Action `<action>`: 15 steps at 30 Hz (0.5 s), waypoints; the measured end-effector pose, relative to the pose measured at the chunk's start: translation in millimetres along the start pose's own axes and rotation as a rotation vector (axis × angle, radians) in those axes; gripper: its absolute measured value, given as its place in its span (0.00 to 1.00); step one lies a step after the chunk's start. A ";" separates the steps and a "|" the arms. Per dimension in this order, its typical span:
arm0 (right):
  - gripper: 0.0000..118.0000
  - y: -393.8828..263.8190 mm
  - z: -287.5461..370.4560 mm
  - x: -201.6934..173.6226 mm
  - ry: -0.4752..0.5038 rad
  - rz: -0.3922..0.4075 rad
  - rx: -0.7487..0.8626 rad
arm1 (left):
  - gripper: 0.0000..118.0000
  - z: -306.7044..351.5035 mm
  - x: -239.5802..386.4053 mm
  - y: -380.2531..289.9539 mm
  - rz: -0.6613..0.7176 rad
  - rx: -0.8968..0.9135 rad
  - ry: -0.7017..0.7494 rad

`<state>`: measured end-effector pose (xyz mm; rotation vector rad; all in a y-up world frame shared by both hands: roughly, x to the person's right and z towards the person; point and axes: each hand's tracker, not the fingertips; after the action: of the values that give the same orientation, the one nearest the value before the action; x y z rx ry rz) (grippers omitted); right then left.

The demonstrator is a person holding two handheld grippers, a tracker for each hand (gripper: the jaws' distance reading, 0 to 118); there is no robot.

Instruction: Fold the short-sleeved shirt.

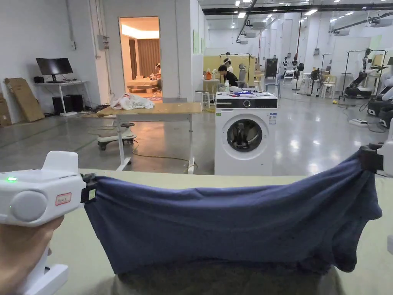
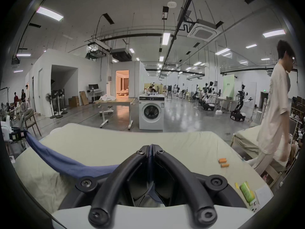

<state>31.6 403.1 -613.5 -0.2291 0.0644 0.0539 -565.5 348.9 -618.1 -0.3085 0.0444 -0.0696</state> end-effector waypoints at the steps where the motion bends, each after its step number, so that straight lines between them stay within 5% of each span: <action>1: 0.02 -14.8 15.4 5.0 0.004 -0.006 -0.003 | 0.00 12.4 -1.1 -12.7 0.001 -0.016 -0.018; 8: 0.01 -129.8 135.2 19.7 0.054 -0.093 -0.047 | 0.00 120.6 16.4 -126.1 -0.004 0.002 -0.091; 13: 0.01 -236.6 216.3 18.0 0.081 -0.212 -0.095 | 0.00 171.6 20.5 -224.3 0.110 -0.077 -0.094; 15: 0.01 -265.2 235.8 15.0 0.052 -0.201 -0.141 | 0.00 187.4 20.0 -255.6 0.142 -0.113 -0.078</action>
<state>76.3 199.8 -325.7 -0.3774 0.0895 -0.1485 -551.1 161.1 -362.5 -0.4194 -0.0073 0.0856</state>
